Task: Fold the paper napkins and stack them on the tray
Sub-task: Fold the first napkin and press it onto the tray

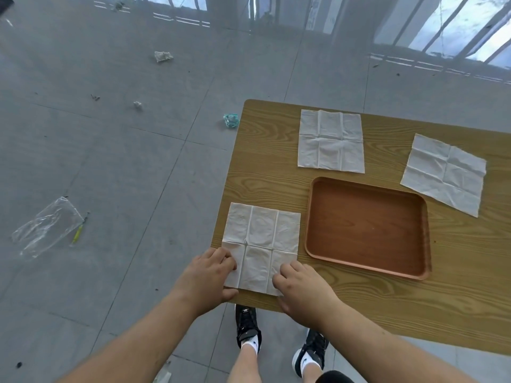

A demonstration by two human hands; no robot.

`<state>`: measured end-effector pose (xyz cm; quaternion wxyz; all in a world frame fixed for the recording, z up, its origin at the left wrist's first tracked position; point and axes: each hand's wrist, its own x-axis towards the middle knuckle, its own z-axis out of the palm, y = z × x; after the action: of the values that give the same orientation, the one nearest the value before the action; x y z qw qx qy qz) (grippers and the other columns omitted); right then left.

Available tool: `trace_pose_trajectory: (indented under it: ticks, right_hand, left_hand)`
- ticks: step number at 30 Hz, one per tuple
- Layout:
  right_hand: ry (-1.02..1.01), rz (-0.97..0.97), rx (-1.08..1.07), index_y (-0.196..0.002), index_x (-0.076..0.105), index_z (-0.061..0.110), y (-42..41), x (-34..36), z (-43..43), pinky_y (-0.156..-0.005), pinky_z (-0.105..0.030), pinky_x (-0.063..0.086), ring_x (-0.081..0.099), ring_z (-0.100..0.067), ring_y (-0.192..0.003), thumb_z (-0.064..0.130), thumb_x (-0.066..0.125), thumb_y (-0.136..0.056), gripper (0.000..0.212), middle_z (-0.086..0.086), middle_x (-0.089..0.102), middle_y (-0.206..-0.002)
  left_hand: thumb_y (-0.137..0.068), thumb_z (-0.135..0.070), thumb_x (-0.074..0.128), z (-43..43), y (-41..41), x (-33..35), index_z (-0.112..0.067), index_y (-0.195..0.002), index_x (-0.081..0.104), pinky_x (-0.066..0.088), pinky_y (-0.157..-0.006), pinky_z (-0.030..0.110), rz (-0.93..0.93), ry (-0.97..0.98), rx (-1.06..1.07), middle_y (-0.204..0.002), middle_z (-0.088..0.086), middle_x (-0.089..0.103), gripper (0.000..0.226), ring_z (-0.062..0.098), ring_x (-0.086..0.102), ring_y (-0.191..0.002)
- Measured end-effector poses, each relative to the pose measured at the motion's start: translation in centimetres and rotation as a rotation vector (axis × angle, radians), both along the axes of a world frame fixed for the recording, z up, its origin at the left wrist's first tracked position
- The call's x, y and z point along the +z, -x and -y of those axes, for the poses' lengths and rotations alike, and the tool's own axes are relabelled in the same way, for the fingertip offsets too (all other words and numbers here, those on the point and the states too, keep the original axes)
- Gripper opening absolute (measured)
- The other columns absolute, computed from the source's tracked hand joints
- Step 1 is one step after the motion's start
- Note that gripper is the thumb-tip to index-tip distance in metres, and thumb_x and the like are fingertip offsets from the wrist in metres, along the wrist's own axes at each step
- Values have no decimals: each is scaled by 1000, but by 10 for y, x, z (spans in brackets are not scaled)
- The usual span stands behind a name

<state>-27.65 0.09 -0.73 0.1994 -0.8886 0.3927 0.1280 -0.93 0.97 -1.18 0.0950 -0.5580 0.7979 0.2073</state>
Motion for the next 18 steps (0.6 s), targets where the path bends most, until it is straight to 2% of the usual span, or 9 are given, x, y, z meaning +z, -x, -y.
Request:
trace_pose_trajectory:
  ticks: [4, 8, 11, 14, 18]
  right_hand:
    - [1, 0, -28, -97, 60, 21, 0, -3, -1, -74, -38, 48, 53, -25, -88, 24, 60, -87, 10, -2, 56, -96]
    - [25, 25, -36, -95, 61, 21, -1, -2, -1, -73, -37, 49, 54, -24, -86, 28, 61, -87, 11, -1, 57, -93]
    - [23, 33, -34, -97, 60, 21, 0, -2, -2, -74, -37, 50, 53, -23, -87, 32, 61, -87, 15, -1, 56, -94]
    - [24, 28, -29, -95, 60, 21, 1, -1, -3, -72, -37, 49, 53, -23, -85, 25, 65, -84, 12, -2, 56, -93]
    - [21, 25, -39, -94, 61, 21, 1, -2, -2, -73, -37, 49, 53, -23, -86, 23, 66, -85, 11, -1, 56, -94]
  left_hand:
    - [-83, -70, 55, 0, 1, 0, -33, -126, 54, 45, -102, 34, 9, -9, 2, -130, -10, 48, 56, 15, 47, -120]
    - [-85, -69, 54, 1, 3, 1, -34, -128, 53, 45, -103, 35, 45, -15, -8, -132, -9, 46, 55, 15, 45, -121]
    - [-92, -60, 53, 0, 3, 2, -32, -127, 55, 46, -101, 35, 45, -8, -10, -134, -6, 47, 45, 17, 46, -121]
    - [-94, -55, 53, 1, 5, 4, -32, -125, 57, 47, -99, 36, 39, 1, -12, -134, -4, 49, 38, 19, 48, -120]
    - [-93, -58, 49, 2, 6, 5, -32, -125, 56, 47, -99, 35, 56, 1, -15, -132, -5, 48, 41, 17, 48, -119]
